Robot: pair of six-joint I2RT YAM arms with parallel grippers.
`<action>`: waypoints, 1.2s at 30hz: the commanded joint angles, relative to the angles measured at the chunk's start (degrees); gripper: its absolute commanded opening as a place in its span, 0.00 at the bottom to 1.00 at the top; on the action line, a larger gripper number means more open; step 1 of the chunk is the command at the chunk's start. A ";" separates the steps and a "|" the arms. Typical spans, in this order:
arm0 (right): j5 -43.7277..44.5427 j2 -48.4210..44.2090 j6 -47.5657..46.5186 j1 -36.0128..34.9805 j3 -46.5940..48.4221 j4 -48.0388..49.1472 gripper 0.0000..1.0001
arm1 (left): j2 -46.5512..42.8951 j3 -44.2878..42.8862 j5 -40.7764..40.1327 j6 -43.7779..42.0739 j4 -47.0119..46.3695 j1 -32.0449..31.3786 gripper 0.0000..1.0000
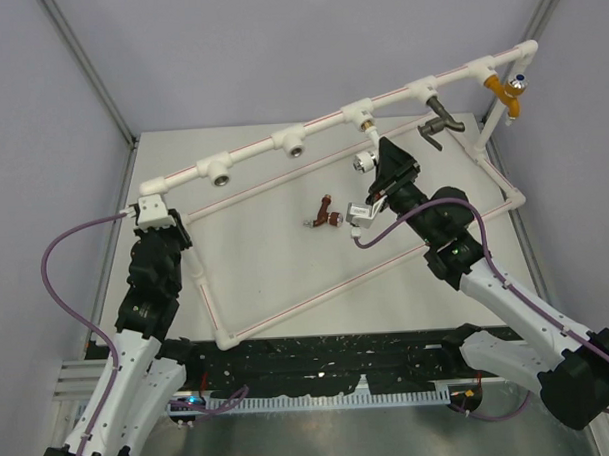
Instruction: Install the water faucets
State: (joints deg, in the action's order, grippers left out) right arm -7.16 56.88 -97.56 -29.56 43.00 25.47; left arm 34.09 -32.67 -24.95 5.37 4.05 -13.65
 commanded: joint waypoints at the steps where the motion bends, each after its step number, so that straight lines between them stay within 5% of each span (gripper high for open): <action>1: 2.06 -0.90 -0.27 1.35 -0.73 3.00 0.05 | 1.07 -1.87 -0.10 -2.55 3.77 -0.32 0.00; 30: -0.14 3.67 0.79 2.31 8.06 -5.43 0.05 | 1.16 -1.96 0.78 -3.17 3.33 -0.50 0.00; 36: -1.89 4.38 7.98 4.16 7.80 -4.82 0.05 | 1.07 -1.88 0.78 -3.26 3.33 -0.50 0.00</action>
State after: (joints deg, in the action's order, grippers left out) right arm -9.37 59.29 -94.74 -27.59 48.07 19.18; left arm 34.81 -32.88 -24.84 4.93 3.53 -13.91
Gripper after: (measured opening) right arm 0.345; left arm 0.343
